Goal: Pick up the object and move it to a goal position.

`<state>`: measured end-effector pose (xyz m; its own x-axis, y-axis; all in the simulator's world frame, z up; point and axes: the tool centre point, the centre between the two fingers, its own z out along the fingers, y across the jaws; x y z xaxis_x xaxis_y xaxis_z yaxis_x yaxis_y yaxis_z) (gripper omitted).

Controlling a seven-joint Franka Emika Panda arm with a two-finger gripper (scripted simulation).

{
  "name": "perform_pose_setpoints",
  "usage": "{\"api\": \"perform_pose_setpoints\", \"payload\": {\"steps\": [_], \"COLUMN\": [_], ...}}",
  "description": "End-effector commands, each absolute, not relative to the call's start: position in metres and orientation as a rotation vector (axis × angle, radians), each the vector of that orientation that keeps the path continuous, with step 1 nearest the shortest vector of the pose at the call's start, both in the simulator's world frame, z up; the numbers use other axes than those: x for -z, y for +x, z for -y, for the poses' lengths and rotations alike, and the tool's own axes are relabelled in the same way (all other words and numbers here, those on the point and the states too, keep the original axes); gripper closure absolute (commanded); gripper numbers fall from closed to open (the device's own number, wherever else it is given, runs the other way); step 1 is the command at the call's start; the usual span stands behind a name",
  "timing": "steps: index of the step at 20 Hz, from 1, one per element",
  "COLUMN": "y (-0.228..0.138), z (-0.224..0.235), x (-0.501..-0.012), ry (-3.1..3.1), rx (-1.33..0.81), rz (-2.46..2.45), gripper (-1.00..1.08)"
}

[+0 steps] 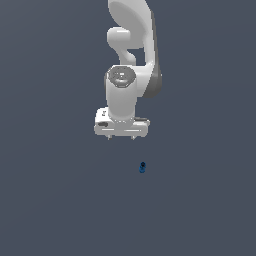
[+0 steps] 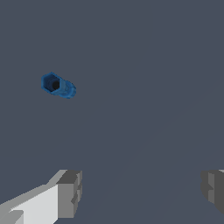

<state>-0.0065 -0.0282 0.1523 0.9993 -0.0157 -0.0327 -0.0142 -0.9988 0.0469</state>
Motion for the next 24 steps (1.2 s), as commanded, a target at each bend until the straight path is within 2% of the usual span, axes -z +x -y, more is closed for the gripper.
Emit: {"api": "perform_pose_setpoints", "payload": {"steps": [1, 15, 24], "y": [-0.007, -0.003, 0.02], "z": [0.028, 0.031, 0.009], "x": [-0.152, -0.152, -0.139], "ry": [3.094, 3.088, 3.094], "rx": [0.051, 0.054, 0.042], "rz": [0.023, 0.013, -0.073], "gripper": [-0.92, -0.92, -0.92]}}
